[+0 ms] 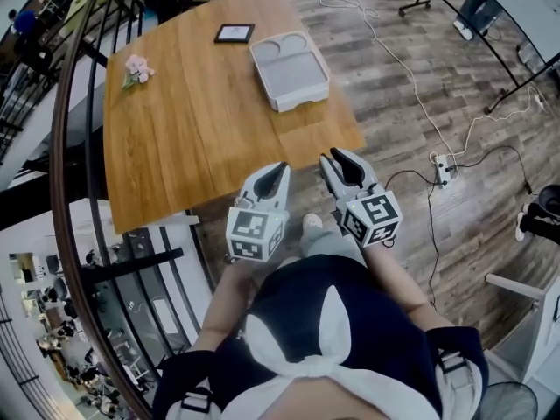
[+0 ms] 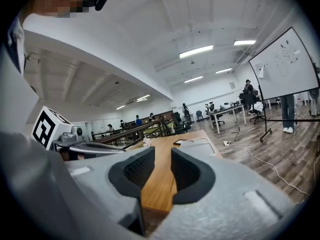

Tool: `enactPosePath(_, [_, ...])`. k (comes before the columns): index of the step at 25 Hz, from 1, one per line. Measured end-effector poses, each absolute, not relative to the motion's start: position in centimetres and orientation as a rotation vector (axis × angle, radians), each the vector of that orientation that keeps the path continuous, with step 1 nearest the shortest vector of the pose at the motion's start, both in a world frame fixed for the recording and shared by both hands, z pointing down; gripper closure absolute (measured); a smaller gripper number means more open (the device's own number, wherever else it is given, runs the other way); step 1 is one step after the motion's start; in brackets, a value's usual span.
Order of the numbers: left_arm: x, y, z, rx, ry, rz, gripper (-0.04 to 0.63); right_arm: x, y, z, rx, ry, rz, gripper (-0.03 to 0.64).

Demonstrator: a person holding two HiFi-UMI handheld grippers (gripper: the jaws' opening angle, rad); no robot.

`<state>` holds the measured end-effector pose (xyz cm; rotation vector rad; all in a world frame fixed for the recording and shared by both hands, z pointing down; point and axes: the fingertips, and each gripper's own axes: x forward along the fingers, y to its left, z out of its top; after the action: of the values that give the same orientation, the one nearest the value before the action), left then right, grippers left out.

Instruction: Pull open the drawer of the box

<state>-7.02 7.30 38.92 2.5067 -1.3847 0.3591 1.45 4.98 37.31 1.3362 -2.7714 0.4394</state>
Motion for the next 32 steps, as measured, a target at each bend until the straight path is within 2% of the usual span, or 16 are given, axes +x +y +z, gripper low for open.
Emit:
enactPosePath(10, [-8.6, 0.5, 40.3, 2.424, -1.466, 0.326, 0.574, 0.6, -3.4, 38.4, 1.253, -2.824, 0.638, 0.420])
enactPosePath(32, [-7.1, -5.4, 44.5, 2.381, -1.372, 0.432, 0.574, 0.2, -10.2, 45.5, 1.259, -2.726, 0.959, 0.411])
